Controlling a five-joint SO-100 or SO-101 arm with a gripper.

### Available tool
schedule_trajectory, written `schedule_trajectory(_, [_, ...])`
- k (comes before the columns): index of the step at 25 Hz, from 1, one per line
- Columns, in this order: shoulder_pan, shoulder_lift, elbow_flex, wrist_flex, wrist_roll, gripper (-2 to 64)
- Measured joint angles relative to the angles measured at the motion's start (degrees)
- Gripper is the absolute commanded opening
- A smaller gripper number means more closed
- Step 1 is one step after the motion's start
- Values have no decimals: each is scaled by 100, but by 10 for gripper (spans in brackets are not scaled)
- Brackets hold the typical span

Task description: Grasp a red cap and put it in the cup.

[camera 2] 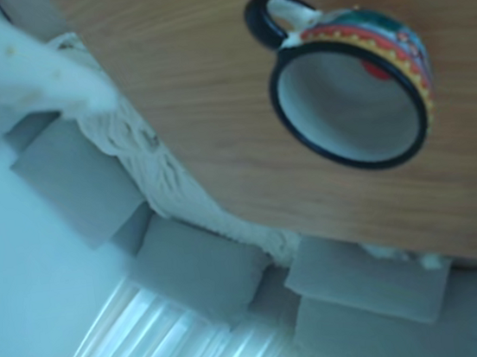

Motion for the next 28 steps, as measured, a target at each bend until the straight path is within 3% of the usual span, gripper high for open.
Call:
schedule_trajectory(14, [26,2303,1846,-396,97,380])
schedule_trajectory(28, [26,2522,2030,-396,193,380])
